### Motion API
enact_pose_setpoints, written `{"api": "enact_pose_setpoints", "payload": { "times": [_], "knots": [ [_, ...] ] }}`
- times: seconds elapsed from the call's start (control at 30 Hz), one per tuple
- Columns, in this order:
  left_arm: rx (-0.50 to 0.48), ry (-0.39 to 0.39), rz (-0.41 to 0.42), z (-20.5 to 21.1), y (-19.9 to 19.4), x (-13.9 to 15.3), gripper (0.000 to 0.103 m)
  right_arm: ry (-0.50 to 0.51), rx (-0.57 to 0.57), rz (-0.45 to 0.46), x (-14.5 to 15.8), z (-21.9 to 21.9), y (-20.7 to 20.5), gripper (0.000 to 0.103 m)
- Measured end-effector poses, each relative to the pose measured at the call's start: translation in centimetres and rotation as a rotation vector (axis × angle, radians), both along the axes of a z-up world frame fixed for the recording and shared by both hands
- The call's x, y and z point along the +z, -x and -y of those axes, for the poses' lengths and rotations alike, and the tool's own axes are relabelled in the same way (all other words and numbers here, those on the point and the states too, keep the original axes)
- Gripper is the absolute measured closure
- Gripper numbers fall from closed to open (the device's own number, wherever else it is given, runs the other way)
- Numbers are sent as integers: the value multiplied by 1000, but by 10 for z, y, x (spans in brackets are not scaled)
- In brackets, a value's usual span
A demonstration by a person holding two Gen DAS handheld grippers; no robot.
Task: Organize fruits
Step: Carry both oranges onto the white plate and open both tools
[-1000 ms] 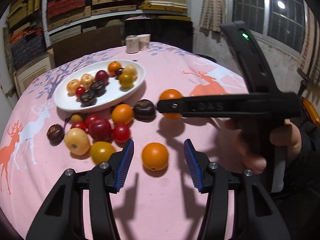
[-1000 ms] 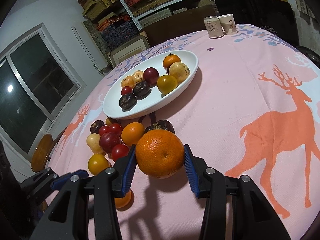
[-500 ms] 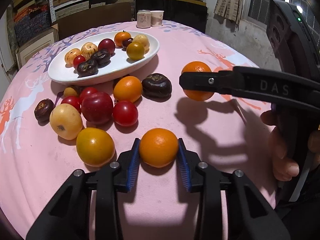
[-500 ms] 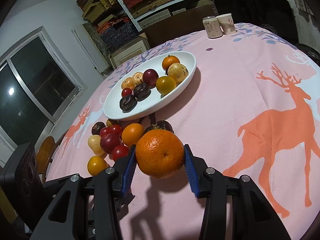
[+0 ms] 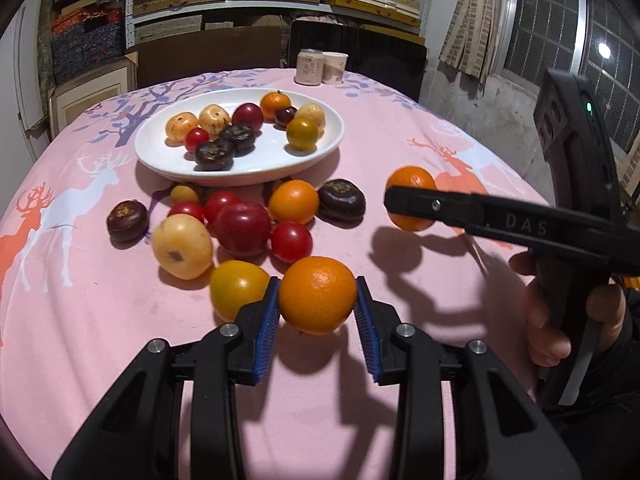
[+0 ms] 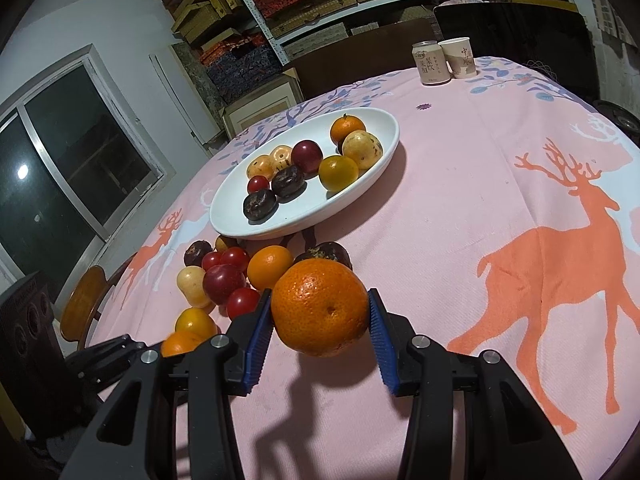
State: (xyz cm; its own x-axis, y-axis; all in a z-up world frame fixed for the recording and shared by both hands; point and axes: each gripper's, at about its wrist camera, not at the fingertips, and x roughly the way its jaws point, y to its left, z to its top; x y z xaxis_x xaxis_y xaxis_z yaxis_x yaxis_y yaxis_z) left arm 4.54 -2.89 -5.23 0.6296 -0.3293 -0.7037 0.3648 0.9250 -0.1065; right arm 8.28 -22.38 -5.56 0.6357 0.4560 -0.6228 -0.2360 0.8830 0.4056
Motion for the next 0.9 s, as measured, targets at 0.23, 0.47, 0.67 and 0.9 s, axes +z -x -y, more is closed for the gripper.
{"api": "enact_pose_setpoints", "payload": {
  "times": [0.23,0.47,0.67,0.9],
  "knots": [
    [48,23,35,-29,-11,19,68,78,10,-23,3,-11,-4,57],
    [99,5,79,-57,-66,53,68,129,28,39,56,-24,-46,57],
    [133,-25,66,-62,-140,60,68,162,39,51,85,-51,-124,57],
    [178,-20,-43,-75,-200,30,68,206,29,-1,70,-84,-201,57]
  ]
}}
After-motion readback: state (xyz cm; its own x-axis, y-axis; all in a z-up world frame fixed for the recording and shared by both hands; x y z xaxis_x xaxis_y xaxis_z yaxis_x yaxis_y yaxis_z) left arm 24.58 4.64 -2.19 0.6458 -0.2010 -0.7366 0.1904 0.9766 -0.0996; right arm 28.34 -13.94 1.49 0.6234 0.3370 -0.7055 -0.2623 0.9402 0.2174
